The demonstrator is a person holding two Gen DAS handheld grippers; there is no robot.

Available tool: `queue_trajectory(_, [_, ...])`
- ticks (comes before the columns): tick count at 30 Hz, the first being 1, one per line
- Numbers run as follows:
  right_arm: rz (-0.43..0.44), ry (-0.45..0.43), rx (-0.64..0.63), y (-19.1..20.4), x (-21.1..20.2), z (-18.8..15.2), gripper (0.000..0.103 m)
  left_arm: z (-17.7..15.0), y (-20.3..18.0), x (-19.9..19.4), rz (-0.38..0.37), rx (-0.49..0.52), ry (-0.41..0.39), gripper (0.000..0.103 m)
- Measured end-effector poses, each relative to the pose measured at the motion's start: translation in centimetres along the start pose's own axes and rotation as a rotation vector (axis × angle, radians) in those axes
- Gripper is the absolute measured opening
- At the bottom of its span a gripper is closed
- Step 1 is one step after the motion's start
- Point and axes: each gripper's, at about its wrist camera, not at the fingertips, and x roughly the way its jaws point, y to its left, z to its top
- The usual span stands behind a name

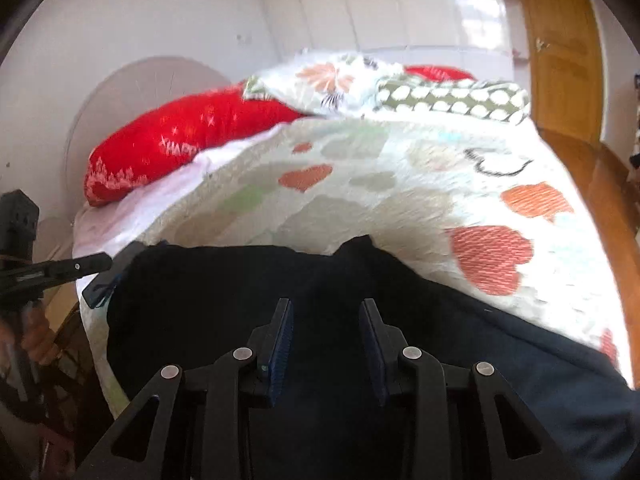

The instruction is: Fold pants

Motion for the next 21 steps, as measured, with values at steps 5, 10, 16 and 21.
queue_trajectory(5, [-0.188, 0.072, 0.024, -2.8, 4.8, 0.9, 0.033, 0.2, 0.0, 5.3, 0.151, 0.042, 0.057, 0.030])
queue_trajectory(10, [-0.140, 0.056, 0.176, -6.5, 5.0, 1.3, 0.031, 0.7, 1.3, 6.4, 0.152, 0.009, 0.050, 0.030])
queue_trajectory(16, [-0.119, 0.009, 0.198, -5.8, 0.1, 0.2, 0.032, 0.2, -0.7, 4.3, 0.192, 0.057, 0.024, 0.030])
queue_trajectory(21, [-0.161, 0.013, 0.149, -4.8, -4.3, -3.2, 0.033, -0.7, -2.7, 3.2, 0.133, 0.102, 0.004, 0.030])
